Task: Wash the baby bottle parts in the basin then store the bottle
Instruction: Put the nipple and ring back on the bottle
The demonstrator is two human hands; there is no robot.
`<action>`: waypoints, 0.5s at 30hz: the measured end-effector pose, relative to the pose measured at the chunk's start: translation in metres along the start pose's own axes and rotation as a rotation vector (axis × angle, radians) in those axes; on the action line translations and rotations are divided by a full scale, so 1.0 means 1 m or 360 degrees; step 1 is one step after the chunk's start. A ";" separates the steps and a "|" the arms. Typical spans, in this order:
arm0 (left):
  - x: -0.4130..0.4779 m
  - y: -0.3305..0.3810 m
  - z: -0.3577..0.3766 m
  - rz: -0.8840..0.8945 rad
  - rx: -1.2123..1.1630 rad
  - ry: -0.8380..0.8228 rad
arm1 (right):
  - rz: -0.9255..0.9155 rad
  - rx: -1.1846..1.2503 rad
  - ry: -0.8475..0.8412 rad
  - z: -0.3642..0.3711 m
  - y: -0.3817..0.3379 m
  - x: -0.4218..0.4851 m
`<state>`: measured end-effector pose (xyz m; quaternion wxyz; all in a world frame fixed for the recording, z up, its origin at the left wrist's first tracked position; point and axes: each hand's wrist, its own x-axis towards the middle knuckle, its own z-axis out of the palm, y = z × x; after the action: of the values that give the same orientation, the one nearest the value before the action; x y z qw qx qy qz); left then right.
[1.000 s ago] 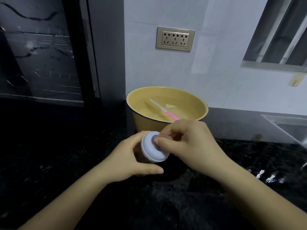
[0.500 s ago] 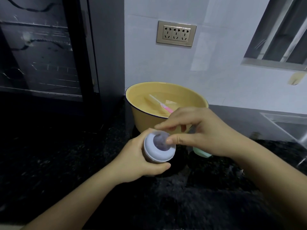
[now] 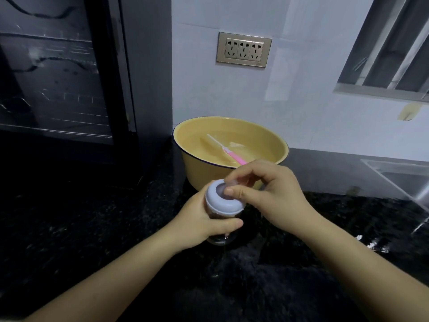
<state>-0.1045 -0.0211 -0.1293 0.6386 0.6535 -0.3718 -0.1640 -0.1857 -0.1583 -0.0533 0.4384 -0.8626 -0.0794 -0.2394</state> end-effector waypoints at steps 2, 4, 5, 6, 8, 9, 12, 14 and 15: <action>0.001 -0.003 -0.002 -0.0025 0.0044 -0.0002 | 0.0090 0.0030 -0.0059 -0.001 0.003 0.000; 0.001 -0.006 -0.004 -0.0052 0.0093 -0.0023 | 0.0113 0.0036 -0.0081 -0.004 0.005 -0.001; 0.001 -0.007 -0.004 -0.0067 0.0110 -0.0028 | 0.0117 0.0038 -0.0068 -0.009 0.008 -0.002; 0.000 -0.009 -0.005 -0.0079 0.0120 -0.0024 | 0.0128 0.0034 -0.0041 -0.013 0.011 -0.003; -0.001 -0.011 -0.006 -0.0100 0.0126 -0.0008 | 0.0158 -0.0047 0.0037 -0.025 0.022 -0.007; -0.001 -0.012 -0.006 -0.0111 0.0125 -0.0006 | 0.0169 -0.0126 0.0093 -0.030 0.029 -0.010; 0.000 -0.013 -0.007 -0.0147 0.0123 -0.0017 | 0.0184 -0.0379 0.0245 -0.045 0.052 -0.020; 0.000 -0.014 -0.007 -0.0164 0.0118 -0.0007 | 0.0240 -0.0562 0.0219 -0.053 0.068 -0.027; 0.000 -0.014 -0.007 -0.0166 0.0118 0.0007 | 0.0295 -0.0643 0.0169 -0.056 0.075 -0.030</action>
<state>-0.0960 -0.0175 -0.1418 0.6053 0.6956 -0.3416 -0.1817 -0.2052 -0.2461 -0.0937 0.2804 -0.9227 0.0731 -0.2542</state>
